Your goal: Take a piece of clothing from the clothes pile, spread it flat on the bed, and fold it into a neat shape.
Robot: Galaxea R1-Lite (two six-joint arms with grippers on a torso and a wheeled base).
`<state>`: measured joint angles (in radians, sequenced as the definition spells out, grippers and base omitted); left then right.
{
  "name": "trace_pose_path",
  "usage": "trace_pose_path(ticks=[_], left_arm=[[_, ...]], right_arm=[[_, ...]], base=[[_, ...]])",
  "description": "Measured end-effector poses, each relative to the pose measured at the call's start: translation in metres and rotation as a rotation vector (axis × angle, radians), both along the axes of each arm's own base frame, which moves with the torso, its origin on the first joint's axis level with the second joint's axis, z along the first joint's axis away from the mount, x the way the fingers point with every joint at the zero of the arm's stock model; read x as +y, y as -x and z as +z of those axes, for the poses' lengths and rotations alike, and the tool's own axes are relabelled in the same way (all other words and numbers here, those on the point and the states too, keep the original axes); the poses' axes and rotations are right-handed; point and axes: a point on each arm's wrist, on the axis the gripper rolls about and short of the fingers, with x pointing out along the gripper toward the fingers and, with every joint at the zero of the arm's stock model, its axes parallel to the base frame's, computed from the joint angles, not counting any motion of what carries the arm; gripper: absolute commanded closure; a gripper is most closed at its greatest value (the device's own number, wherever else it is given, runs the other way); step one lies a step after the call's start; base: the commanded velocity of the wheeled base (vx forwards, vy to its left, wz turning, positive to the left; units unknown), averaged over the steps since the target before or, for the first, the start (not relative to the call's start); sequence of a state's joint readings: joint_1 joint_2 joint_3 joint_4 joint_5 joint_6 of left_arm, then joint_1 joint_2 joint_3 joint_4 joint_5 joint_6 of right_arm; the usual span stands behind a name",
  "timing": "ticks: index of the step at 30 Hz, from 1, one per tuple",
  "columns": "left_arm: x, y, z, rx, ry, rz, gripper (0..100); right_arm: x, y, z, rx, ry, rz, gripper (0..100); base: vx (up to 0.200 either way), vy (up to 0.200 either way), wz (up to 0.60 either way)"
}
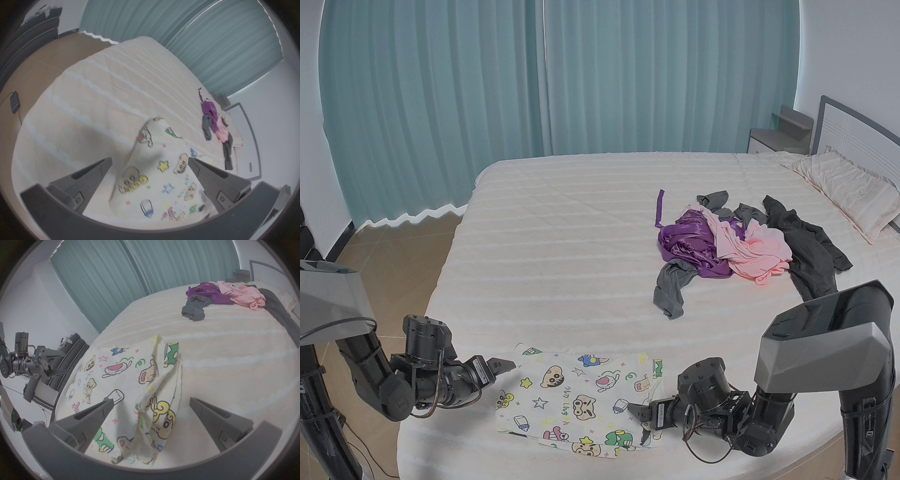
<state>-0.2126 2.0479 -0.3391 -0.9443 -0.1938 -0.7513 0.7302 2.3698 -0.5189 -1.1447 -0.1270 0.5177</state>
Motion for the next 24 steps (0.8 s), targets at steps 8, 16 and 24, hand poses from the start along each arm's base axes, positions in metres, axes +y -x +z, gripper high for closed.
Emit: trace_pose_path(ticks=[8, 16, 24], left_arm=[[-0.007, -0.016, -0.023, 0.012, -0.104, -0.021, 0], [-0.016, -0.016, -0.037, 0.025, -0.158, -0.104, 0], [-0.040, -0.021, -0.043, -0.001, -0.176, -0.192, 0]], right_arm=[[0.010, -0.011, -0.010, 0.024, -0.017, -0.023, 0], [0.021, -0.014, -0.012, 0.043, -0.077, -0.052, 0], [0.034, -0.013, -0.013, 0.073, -0.081, -0.045, 0]], base=[[0.000, 0.000, 0.00], [0.000, 0.000, 0.00], [0.000, 0.000, 0.00]])
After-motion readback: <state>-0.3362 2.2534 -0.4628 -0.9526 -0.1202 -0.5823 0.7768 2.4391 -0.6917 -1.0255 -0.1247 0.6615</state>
